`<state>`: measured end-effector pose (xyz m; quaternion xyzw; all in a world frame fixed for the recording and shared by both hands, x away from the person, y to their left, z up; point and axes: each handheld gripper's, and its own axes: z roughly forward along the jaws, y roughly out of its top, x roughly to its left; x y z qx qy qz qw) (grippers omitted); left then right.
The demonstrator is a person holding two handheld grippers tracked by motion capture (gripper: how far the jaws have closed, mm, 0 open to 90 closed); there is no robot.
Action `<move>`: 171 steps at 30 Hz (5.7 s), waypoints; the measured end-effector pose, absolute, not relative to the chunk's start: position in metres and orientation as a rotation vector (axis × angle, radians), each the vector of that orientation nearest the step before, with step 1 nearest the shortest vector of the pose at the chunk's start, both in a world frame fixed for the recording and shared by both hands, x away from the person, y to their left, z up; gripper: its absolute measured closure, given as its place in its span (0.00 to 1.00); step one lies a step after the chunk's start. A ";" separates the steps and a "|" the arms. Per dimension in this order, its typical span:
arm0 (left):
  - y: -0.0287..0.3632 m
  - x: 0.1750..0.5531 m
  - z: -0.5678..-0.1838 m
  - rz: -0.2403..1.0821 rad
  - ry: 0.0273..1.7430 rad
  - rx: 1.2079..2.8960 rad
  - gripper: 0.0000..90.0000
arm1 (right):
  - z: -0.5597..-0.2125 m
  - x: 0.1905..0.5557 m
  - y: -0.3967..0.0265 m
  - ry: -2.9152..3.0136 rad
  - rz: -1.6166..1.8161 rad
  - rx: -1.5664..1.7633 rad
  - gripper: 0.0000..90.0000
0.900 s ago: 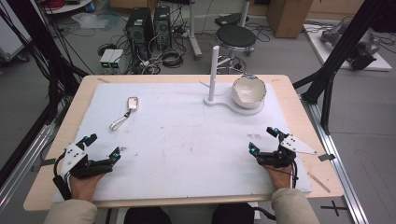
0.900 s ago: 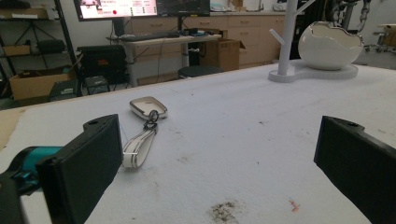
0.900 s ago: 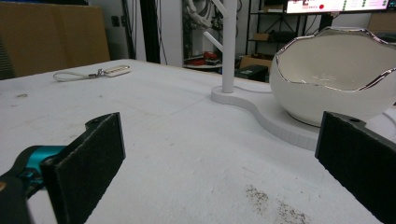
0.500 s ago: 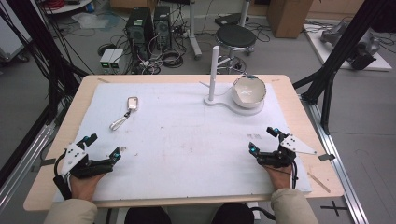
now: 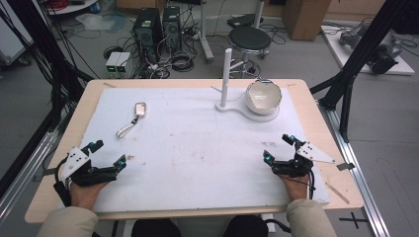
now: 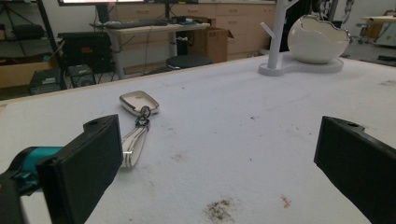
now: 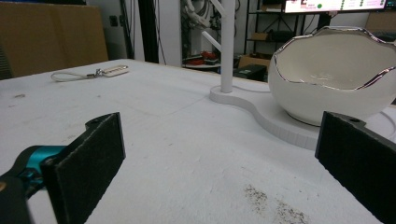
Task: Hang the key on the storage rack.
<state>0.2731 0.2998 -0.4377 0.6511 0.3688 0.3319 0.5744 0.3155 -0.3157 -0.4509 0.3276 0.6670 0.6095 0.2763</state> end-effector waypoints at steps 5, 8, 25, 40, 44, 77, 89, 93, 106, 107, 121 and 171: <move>0.308 0.285 -0.415 0.780 0.871 1.567 0.02 | -0.451 0.316 -0.316 1.789 1.634 0.873 0.01; 0.311 0.297 -0.401 0.781 0.869 1.635 0.02 | -0.451 0.316 -0.316 1.791 1.635 0.869 0.01; 0.308 0.376 -0.352 0.581 0.926 2.067 0.02 | -0.451 0.316 -0.315 1.792 1.631 0.869 0.01; 0.304 0.419 -0.358 0.521 1.097 2.287 0.02 | -0.451 0.316 -0.315 1.792 1.630 0.869 0.01; 0.298 0.427 -0.363 0.495 1.114 2.337 0.02 | -0.451 0.316 -0.315 1.802 1.624 0.870 0.01; 0.282 0.450 -0.400 0.374 1.295 2.528 0.48 | -0.451 0.316 -0.314 1.800 1.615 0.873 0.01; 0.278 0.448 -0.402 0.429 1.265 2.575 0.82 | -0.451 0.316 -0.314 1.797 1.610 0.876 0.01; 0.276 0.448 -0.403 0.440 1.254 2.595 0.82 | -0.451 0.316 -0.314 1.797 1.610 0.876 0.01; 0.278 0.440 -0.392 0.544 1.156 2.560 0.83 | -0.451 0.316 -0.314 1.801 1.609 0.868 0.01; 0.278 0.439 -0.390 0.538 1.151 2.540 0.83 | -0.451 0.316 -0.314 1.798 1.610 0.864 0.01; 0.270 0.407 -0.343 0.541 0.952 2.351 0.83 | -0.445 0.321 -0.310 1.863 1.597 0.897 0.01; 0.086 0.347 -0.295 0.175 0.122 2.289 0.83 | -0.299 0.365 -0.173 2.729 1.405 0.144 0.09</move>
